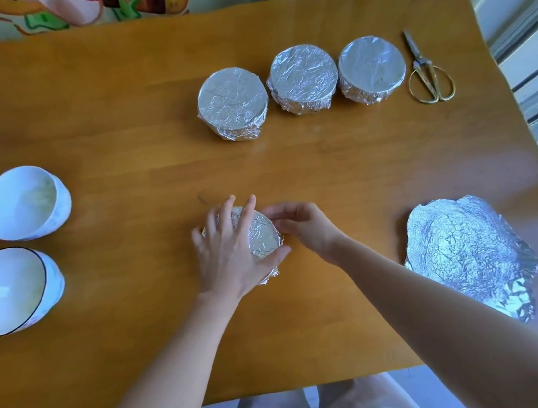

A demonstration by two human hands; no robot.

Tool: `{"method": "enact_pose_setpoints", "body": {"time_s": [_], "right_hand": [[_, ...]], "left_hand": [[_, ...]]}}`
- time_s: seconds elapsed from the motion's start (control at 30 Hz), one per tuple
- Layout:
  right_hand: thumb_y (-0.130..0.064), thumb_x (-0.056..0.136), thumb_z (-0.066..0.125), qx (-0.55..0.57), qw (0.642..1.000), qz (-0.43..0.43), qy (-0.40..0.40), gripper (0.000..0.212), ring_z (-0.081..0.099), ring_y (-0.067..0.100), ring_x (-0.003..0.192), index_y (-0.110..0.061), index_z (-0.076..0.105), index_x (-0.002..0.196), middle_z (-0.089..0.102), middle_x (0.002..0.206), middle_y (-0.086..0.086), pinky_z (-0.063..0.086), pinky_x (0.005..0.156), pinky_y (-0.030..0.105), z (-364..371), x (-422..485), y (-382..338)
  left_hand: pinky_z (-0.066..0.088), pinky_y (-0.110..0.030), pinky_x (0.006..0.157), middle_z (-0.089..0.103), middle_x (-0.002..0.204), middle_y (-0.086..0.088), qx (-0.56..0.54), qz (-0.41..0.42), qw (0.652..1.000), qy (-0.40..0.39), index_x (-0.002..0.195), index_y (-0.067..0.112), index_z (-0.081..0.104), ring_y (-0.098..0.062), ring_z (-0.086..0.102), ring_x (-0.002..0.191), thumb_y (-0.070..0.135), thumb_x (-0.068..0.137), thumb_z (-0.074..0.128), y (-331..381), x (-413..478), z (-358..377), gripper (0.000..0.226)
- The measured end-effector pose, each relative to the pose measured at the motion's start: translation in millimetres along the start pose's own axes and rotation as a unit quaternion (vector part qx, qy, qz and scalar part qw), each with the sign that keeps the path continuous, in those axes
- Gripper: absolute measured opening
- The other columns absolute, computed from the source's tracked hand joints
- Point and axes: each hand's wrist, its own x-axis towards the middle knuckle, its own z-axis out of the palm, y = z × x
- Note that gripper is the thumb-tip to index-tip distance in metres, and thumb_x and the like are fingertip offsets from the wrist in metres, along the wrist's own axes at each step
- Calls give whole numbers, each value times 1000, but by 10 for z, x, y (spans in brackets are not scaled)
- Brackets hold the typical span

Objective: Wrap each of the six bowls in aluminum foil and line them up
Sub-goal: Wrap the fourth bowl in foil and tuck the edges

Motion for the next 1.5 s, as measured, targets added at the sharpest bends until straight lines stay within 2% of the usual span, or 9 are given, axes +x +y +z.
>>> {"method": "enact_pose_setpoints", "body": {"time_s": [0.17,0.4,0.53,0.73,0.9,1.07,1.17,1.4,1.5], "right_hand": [[3,95,57,6,999,-22,-31,20,64,17,88,-8,72,103,72,99,11,53,86,30,-29,-11,36],[-1,94,62,20,1000,-4,-2,10,52,8,53,-3,72,94,66,71,5,45,53,19,-6,59,72],[-8,92,66,2,999,30,-23,4,53,3,48,-8,70,92,63,65,-1,43,49,18,-63,107,37],[-10,97,60,-90,993,50,-61,11,49,3,48,-4,70,97,60,72,8,32,42,16,-84,177,-91],[-7,91,66,-122,991,59,-22,7,41,4,44,-4,73,92,54,49,-12,30,42,15,-92,219,-114],[-5,82,73,-95,994,31,47,1,56,13,52,-6,74,83,69,67,6,47,57,27,-39,179,-73],[-3,89,63,-83,996,6,34,14,59,8,59,-6,76,89,72,75,3,43,53,15,-17,86,-46],[7,95,44,-3,996,21,-84,39,57,9,83,-7,67,124,71,104,1,44,72,19,-105,-17,50],[10,95,47,27,998,29,-47,43,62,10,89,-5,56,134,66,123,10,49,73,16,-109,-81,104]], "left_hand": [[40,-49,92,45,144,0,-7,3,1000,22,147,34,41,-29,45,127,91,65,38,2,2,17,99],[40,-49,91,47,141,0,-1,4,999,33,145,33,43,-29,46,124,89,67,40,11,5,6,96],[39,-49,92,46,142,0,-1,4,1000,30,144,34,43,-28,45,125,89,67,41,7,6,15,95],[38,-49,92,47,142,0,1,9,1000,29,144,33,44,-29,45,125,90,67,39,3,12,15,96],[40,-50,92,46,143,0,5,10,1000,25,145,32,44,-29,45,125,90,69,36,-2,7,23,96],[39,-51,92,46,143,0,2,10,1000,22,145,32,44,-30,44,125,90,69,35,-1,11,21,96],[38,-51,93,46,143,0,-2,10,1000,20,145,32,44,-30,44,126,90,68,36,3,7,23,96],[38,-51,94,47,143,-1,-14,-18,999,28,145,32,44,-30,45,125,88,68,36,34,2,12,96],[29,-60,106,38,154,-3,-14,-31,999,10,152,33,33,-32,39,135,92,68,29,60,6,-30,102]]}}
